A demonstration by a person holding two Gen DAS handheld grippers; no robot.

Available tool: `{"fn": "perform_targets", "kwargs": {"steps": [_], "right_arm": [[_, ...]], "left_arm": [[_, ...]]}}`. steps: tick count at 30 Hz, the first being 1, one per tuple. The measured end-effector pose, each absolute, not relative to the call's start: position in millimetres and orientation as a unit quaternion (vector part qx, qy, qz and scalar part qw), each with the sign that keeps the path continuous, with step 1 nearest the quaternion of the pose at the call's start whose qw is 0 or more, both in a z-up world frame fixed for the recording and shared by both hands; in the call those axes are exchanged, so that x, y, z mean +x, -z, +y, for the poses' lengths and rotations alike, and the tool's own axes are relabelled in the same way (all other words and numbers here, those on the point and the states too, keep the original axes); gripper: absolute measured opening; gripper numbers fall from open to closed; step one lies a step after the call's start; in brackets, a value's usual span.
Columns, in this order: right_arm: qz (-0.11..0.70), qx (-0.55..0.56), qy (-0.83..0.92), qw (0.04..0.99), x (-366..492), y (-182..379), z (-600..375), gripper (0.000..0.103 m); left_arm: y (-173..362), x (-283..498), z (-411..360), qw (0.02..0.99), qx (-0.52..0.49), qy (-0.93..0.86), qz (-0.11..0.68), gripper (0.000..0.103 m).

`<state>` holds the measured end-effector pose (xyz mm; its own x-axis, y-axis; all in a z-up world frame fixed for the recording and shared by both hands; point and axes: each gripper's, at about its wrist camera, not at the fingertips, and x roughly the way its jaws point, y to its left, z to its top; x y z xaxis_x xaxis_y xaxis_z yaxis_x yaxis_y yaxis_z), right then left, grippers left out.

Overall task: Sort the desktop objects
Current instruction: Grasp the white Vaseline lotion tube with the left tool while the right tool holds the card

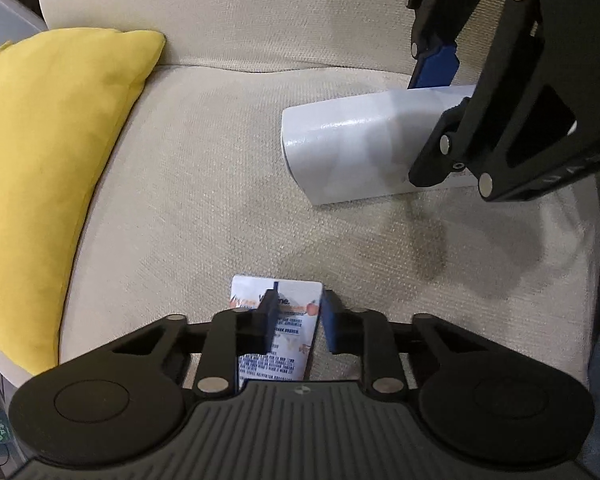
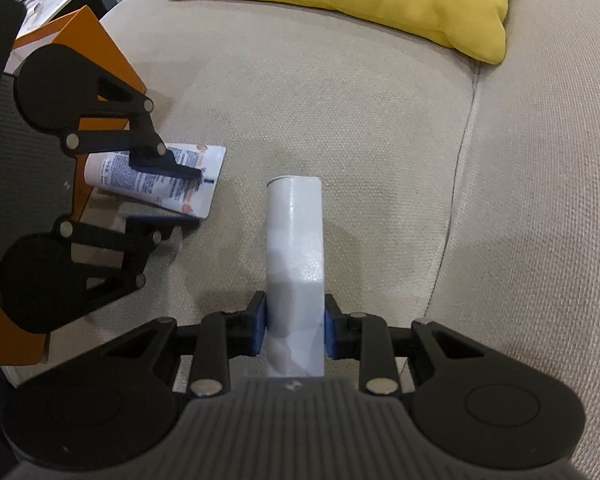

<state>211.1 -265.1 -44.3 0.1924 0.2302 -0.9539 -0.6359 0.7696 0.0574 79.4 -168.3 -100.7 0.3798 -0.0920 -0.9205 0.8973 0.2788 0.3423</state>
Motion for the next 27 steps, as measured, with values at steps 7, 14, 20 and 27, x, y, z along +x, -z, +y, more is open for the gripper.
{"fn": "perform_targets", "kwargs": {"steps": [7, 14, 20, 27], "right_arm": [[0.567, -0.179, -0.289, 0.750, 213.6, 48.1, -267.0, 0.030], [0.566, -0.145, -0.311, 0.749, 212.7, 38.5, -265.7, 0.030], [0.571, -0.144, -0.293, 0.753, 218.0, 41.8, -269.8, 0.030], [0.569, -0.144, -0.299, 0.752, 219.3, 40.5, -268.2, 0.030]], "left_arm": [[83.5, 69.2, -162.3, 0.699, 0.471, 0.348, 0.411, 0.000], [64.8, 68.8, -157.1, 0.713, 0.458, 0.334, 0.412, 0.001], [66.0, 86.3, -156.0, 0.717, 0.431, 0.325, 0.441, 0.070], [79.0, 123.1, -148.6, 0.697, 0.377, 0.314, 0.523, 0.070]]}}
